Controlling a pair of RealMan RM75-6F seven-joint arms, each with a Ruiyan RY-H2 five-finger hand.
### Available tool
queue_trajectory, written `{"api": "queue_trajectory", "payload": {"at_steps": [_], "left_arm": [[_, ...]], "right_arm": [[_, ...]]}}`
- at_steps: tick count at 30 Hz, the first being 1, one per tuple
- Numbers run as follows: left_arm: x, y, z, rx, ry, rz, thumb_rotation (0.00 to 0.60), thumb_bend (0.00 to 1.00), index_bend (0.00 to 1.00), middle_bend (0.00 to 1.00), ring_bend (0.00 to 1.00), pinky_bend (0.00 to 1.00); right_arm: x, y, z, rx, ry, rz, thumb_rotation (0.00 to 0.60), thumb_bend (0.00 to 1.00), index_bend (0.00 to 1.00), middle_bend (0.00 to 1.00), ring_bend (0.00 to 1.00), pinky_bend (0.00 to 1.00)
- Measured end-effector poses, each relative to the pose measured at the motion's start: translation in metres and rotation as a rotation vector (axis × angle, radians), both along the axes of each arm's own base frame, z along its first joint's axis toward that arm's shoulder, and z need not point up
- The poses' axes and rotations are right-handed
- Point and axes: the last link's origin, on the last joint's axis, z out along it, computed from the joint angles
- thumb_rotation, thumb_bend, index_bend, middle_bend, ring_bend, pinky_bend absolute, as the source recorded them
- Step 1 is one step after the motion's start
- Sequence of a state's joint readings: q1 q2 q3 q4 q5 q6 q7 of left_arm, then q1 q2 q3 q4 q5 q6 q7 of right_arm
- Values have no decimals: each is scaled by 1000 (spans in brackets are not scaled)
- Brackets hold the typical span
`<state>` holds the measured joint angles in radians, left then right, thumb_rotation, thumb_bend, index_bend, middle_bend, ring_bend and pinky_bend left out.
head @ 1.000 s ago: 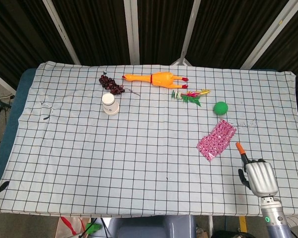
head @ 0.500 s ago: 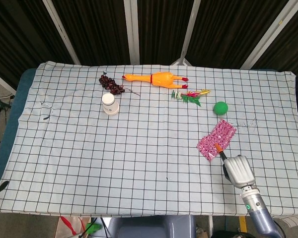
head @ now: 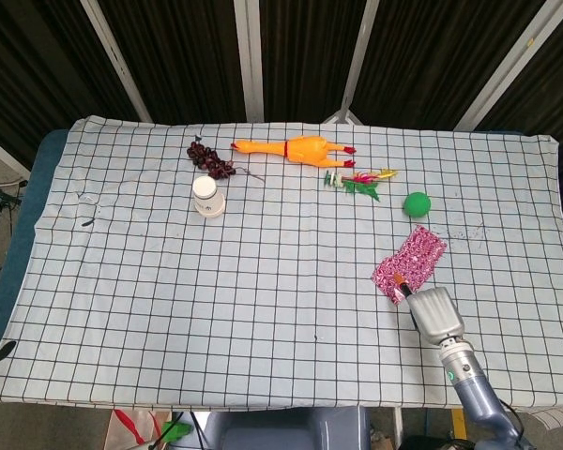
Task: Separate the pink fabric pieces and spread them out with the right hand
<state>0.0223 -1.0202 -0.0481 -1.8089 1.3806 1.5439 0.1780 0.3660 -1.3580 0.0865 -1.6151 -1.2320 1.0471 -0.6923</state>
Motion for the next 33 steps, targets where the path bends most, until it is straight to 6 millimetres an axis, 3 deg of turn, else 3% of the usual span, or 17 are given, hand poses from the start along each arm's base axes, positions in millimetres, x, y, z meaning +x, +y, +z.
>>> {"api": "queue_trajectory", "payload": {"at_steps": [33], "left_arm": [[0, 0, 0, 4, 4, 6, 600, 204, 99, 34, 54, 169]], "right_arm": [[2, -8, -21, 97, 115, -27, 600, 730, 144, 810, 815, 643]]}}
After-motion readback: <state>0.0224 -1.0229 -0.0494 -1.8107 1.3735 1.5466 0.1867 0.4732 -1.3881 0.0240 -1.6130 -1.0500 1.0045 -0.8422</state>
